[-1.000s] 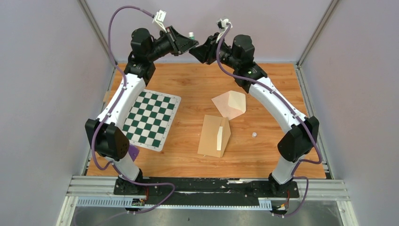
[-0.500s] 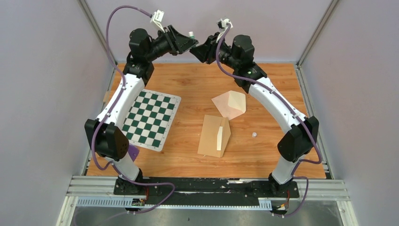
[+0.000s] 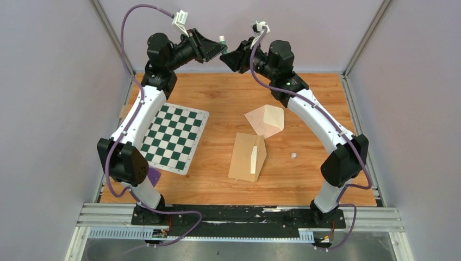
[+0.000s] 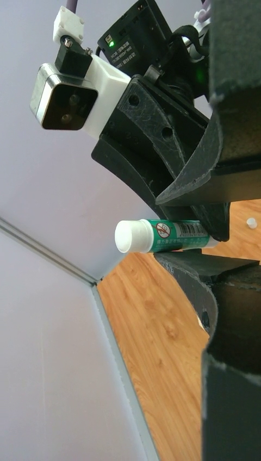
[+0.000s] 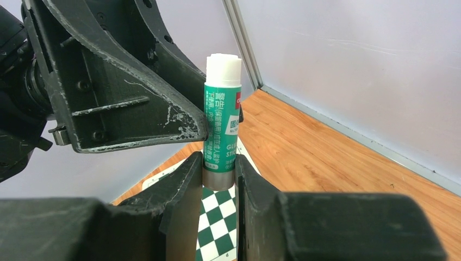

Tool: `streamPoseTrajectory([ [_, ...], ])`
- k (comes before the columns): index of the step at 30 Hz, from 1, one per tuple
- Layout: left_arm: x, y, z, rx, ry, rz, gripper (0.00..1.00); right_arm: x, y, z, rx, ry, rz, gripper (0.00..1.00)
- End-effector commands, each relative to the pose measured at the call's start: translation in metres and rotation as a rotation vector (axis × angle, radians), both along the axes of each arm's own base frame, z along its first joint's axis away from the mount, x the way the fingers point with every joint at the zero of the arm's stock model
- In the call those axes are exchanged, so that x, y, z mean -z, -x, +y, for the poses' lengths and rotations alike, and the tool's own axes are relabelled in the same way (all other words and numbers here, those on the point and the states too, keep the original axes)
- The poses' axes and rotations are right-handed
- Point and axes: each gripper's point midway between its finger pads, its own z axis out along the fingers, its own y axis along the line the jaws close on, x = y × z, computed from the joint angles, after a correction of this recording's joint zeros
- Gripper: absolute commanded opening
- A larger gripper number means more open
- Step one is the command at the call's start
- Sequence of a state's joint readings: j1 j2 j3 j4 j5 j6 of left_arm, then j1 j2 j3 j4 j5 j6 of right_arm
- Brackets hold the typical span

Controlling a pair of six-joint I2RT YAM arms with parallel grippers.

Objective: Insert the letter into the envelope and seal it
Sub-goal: Unscrew the solid glue.

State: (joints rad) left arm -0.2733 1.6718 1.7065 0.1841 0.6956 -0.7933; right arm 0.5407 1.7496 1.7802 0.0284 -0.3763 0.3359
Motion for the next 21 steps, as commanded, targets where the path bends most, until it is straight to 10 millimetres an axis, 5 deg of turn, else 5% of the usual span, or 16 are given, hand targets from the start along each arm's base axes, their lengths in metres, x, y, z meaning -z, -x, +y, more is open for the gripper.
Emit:
streamPoseTrajectory([
  [1,-0.02,0.014,0.003,0.01,-0.001,-0.095,0.41,-0.035,0.013,-0.006,-0.007,-0.063,-0.069,0.0],
  [7,-0.02,0.016,0.0,0.038,-0.002,-0.11,0.0,-0.03,0.017,-0.002,-0.044,-0.062,-0.06,0.0],
  [21,-0.013,0.056,-0.003,0.317,-0.014,-0.225,0.0,-0.013,0.093,-0.016,-0.712,-0.027,-0.045,0.0],
])
